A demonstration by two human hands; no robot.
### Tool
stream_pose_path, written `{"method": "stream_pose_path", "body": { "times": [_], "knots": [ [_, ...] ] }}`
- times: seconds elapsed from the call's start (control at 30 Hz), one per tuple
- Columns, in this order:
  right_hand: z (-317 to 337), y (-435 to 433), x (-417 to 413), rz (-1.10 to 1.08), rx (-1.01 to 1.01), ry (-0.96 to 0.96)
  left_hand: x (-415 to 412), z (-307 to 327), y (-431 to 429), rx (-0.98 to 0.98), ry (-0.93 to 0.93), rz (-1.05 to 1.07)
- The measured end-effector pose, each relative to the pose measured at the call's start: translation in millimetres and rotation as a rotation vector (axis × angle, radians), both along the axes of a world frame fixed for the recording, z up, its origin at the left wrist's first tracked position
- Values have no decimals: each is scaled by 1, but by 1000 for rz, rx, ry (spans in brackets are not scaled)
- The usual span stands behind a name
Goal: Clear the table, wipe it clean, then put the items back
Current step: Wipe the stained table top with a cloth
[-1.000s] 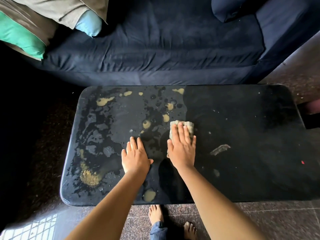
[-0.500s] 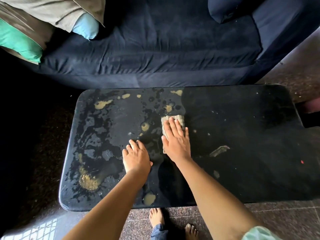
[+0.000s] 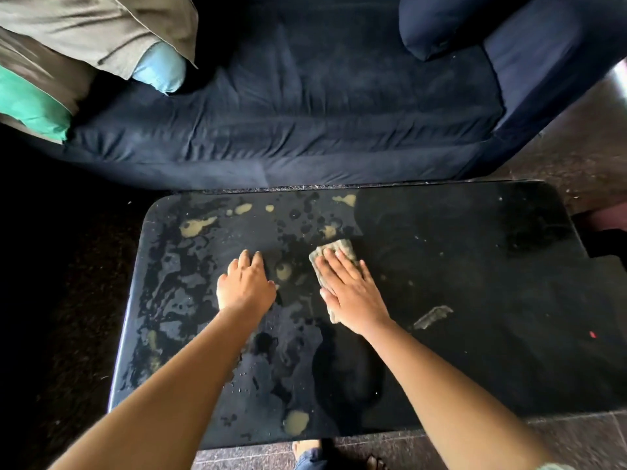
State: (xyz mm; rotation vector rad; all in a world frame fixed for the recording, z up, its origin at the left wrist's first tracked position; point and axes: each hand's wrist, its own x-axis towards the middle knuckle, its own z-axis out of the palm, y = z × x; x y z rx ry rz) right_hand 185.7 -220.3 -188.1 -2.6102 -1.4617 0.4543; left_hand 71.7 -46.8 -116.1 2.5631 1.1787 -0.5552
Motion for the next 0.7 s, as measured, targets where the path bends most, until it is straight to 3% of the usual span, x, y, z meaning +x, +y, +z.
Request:
{"method": "stream_pose_path", "body": {
  "times": [0.07, 0.2, 0.27, 0.33, 0.43, 0.5, 0.7],
  "knots": [
    [1, -21, 15, 86, -8, -22, 7, -4, 8, -36, 22, -22],
    [3, 9, 32, -379, -58, 14, 18, -9, 13, -48, 59, -29],
    [6, 35, 29, -490, -24, 26, 21, -12, 12, -49, 88, -18],
    [3, 40, 27, -395, -14, 43, 25, -14, 12, -44, 115, -20],
    [-1, 8, 37, -9, 18, -32, 31, -12, 12, -56, 149, -19],
    [-3, -14, 51, 132, 14, -63, 34, -9, 15, -68, 170, -20],
    [4, 37, 59, -390, -24, 24, 45, -8, 18, -61, 243, -25]
  ]
}}
